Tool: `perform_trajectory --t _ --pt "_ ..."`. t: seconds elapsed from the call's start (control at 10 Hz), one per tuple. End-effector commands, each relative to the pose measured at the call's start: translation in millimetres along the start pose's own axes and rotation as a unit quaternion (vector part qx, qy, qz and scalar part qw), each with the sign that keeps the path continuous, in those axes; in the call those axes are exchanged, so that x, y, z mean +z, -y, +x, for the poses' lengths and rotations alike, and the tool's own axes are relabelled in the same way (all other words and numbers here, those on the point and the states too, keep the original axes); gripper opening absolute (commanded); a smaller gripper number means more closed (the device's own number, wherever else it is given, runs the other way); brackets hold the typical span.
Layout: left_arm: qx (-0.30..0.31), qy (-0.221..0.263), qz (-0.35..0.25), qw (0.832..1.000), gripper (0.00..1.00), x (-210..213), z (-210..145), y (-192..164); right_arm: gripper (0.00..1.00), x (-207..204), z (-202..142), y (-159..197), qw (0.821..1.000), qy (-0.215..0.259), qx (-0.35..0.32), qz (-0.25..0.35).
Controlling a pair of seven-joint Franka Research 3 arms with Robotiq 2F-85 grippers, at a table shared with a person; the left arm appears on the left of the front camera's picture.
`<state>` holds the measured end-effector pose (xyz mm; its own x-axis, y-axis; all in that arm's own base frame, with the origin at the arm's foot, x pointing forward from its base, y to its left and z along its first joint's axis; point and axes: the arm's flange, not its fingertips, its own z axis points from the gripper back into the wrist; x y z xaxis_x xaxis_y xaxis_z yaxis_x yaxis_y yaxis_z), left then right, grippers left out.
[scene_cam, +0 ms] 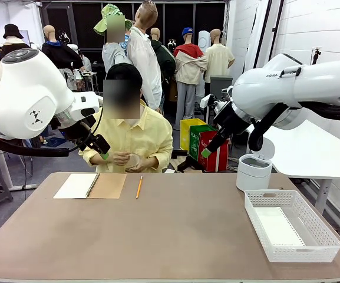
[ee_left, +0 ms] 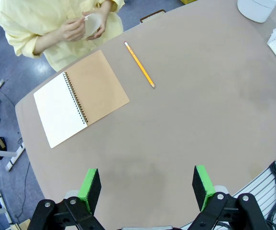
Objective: Sort the paper based on its condition.
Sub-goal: If a person hands you a paper, place it in the Organizing basket , and if it's crumpled, put it in the Trash can.
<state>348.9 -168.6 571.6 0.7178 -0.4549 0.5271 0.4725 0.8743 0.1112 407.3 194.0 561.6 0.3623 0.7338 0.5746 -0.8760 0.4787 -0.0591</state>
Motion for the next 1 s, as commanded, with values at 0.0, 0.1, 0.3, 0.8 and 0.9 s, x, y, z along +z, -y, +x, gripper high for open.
perform_trajectory --t 0.0,0.1,0.3,0.8,0.9 --pt "-0.003 0.0 0.001 1.0 1.0 0.6 -0.6 -0.6 1.0 -0.7 -0.1 0.3 1.0 0.001 0.0 -0.001" --pt "-0.003 0.0 0.001 1.0 1.0 0.6 -0.6 -0.6 1.0 -0.7 -0.1 0.3 1.0 0.001 0.0 -0.001" --pt "-0.003 0.0 0.001 1.0 1.0 0.6 -0.6 -0.6 1.0 -0.7 -0.1 0.3 1.0 0.001 0.0 -0.001" --pt "-0.003 0.0 0.001 1.0 1.0 0.6 -0.6 -0.6 1.0 -0.7 -0.1 0.3 1.0 0.001 0.0 -0.001" --pt "-0.003 0.0 0.001 1.0 1.0 0.6 -0.6 -0.6 1.0 -0.7 -0.1 0.3 1.0 0.001 0.0 -0.001"
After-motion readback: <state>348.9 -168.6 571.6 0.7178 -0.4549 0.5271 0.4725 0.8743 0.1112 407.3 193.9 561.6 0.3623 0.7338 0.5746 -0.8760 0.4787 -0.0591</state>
